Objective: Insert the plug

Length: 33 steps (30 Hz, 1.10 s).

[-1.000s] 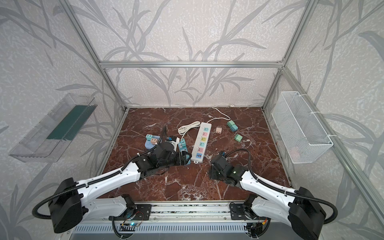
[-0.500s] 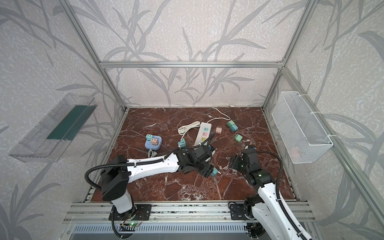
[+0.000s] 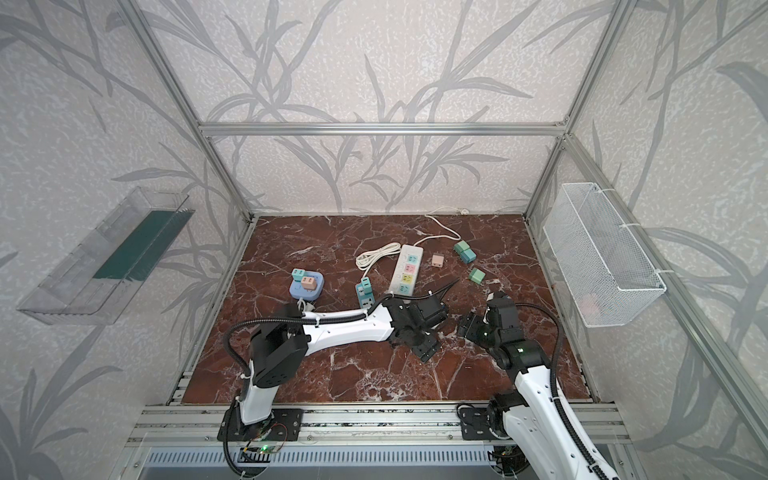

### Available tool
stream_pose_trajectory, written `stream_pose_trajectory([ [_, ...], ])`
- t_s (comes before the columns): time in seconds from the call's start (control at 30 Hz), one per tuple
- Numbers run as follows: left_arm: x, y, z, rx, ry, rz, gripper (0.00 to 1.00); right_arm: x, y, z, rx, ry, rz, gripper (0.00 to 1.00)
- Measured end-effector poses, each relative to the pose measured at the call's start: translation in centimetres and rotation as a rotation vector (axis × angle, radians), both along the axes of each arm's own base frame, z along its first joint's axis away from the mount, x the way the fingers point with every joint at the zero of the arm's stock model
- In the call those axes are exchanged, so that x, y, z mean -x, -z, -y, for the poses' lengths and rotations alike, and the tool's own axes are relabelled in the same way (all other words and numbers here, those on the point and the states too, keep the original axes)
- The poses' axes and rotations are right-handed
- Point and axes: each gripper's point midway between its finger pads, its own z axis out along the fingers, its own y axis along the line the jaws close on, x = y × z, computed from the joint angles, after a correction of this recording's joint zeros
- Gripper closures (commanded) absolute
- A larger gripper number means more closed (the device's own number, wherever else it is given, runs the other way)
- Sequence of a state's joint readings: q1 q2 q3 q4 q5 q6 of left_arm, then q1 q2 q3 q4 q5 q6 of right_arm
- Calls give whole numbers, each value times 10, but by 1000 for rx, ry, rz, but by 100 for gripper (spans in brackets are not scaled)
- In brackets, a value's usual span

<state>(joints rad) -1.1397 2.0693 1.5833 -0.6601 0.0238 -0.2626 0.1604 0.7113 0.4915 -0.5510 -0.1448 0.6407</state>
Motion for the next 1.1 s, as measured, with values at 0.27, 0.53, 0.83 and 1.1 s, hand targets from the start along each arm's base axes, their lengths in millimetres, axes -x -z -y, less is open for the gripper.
stream_pose_trajectory([
  [0.27, -5, 16, 11, -47, 22, -11, 35, 0, -3, 1, 20, -25, 24, 32],
  [0.53, -4, 31, 5, -108, 21, -22, 49, 1, -4, 1, 36, -43, 32, 38],
  [0.83, -4, 32, 0, -109, 21, 0, 67, 4, -10, 2, 47, -58, 47, 42],
  [1.1, 12, 7, -32, 100, 24, 92, 75, 2, -34, -9, 14, -114, 92, 49],
])
